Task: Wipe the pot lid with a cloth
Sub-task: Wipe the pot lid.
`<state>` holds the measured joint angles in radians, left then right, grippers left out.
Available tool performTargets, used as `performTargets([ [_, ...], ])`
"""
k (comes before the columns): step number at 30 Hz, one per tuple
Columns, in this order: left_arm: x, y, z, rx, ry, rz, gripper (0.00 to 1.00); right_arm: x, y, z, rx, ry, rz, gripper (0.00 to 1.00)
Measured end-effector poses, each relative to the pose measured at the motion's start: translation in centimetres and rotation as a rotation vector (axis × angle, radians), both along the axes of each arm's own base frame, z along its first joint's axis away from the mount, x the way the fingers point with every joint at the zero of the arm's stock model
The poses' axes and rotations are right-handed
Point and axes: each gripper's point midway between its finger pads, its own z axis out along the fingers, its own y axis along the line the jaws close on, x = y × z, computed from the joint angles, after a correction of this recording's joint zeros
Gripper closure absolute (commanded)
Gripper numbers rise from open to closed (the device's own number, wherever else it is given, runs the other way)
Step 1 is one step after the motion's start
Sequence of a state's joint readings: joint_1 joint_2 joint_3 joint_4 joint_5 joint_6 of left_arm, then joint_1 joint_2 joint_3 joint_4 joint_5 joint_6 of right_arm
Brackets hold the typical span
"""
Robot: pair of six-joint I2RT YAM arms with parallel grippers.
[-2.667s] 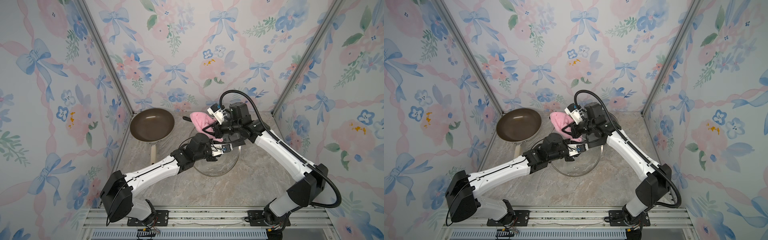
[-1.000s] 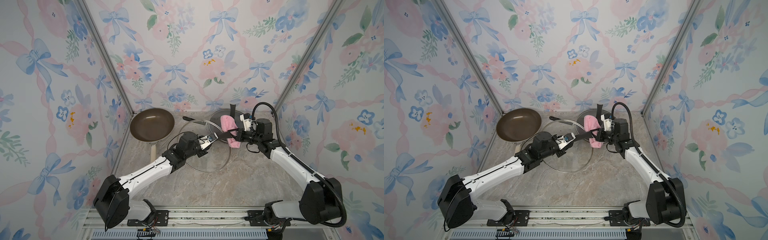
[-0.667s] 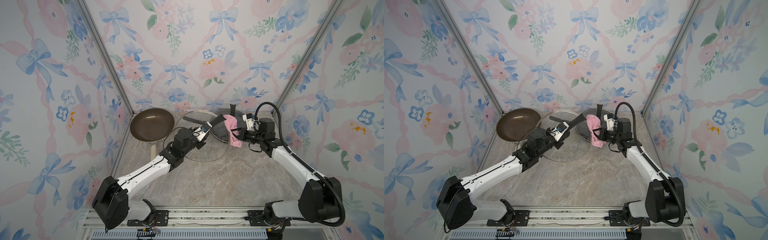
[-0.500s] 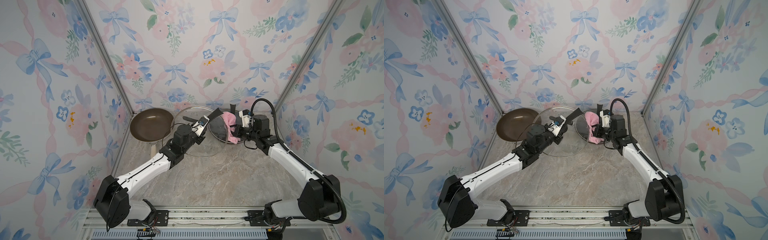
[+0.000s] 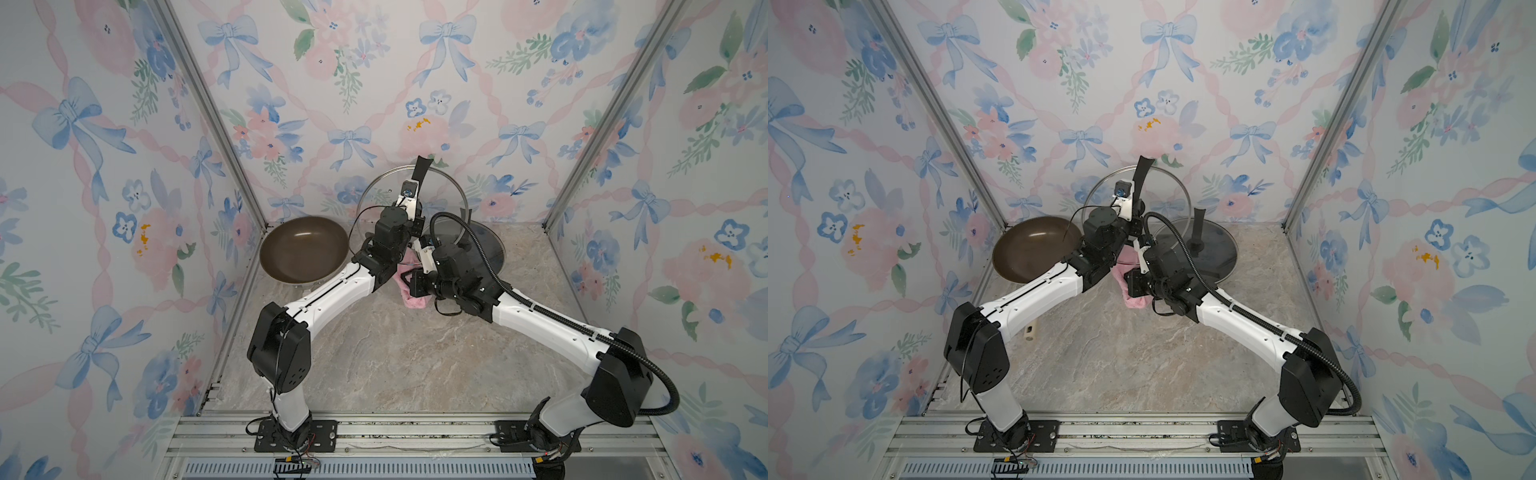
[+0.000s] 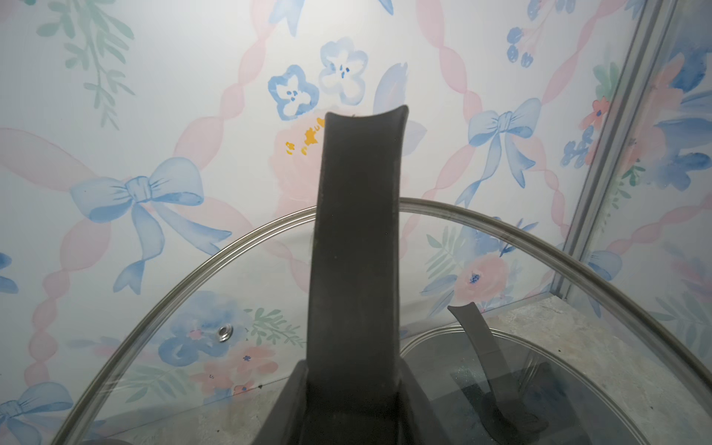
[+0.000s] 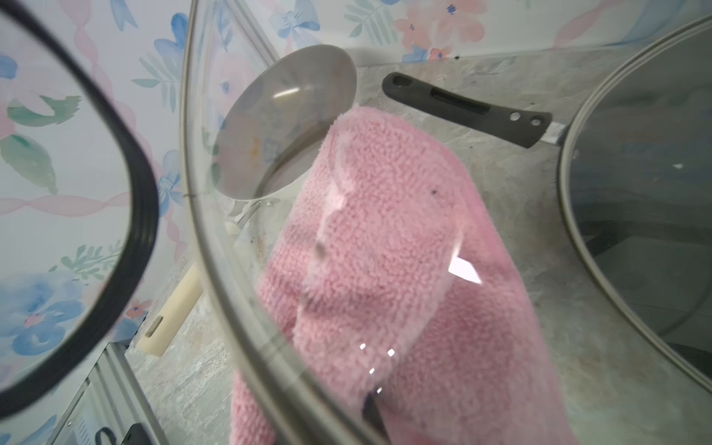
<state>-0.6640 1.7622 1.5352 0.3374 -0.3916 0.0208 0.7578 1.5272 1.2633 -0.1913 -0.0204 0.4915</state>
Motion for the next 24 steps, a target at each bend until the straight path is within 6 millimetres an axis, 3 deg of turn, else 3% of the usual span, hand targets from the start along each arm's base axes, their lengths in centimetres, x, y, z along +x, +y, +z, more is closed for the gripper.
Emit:
performTargets([
  [4, 0.4, 0.7, 0.6, -0.007, -0.009, 0.013, 1.0, 0.1, -3.2, 1.8, -0.028, -0.02, -0.082, 1.0],
  [11, 2.2, 4.3, 2.1, -0.076, -0.023, 0.097, 1.0, -2.5, -13.3, 11.3, -0.04, -0.17, -0.309, 1.0],
  [14, 2.1, 4.2, 2.1, -0.085, -0.021, 0.098, 1.0, -3.6, -16.1, 14.6, 0.008, -0.259, -0.374, 1.0],
  [17, 1.5, 2.9, 2.1, -0.084, -0.02, 0.071, 1.0, -3.5, -15.1, 17.1, 0.08, -0.345, -0.354, 1.0],
  [20, 0.8, 1.5, 2.5, -0.085, -0.02, 0.032, 1.0, -1.6, -11.2, 17.4, 0.107, -0.374, -0.284, 1.0],
  [22, 0.3, 0.6, 2.8, -0.088, -0.022, 0.001, 1.0, 0.3, -7.7, 16.1, 0.091, -0.354, -0.223, 1.0],
  [24, 0.0, 0.0, 3.1, -0.097, -0.023, -0.02, 1.0, 1.7, -4.9, 13.5, 0.06, -0.312, -0.171, 1.0],
])
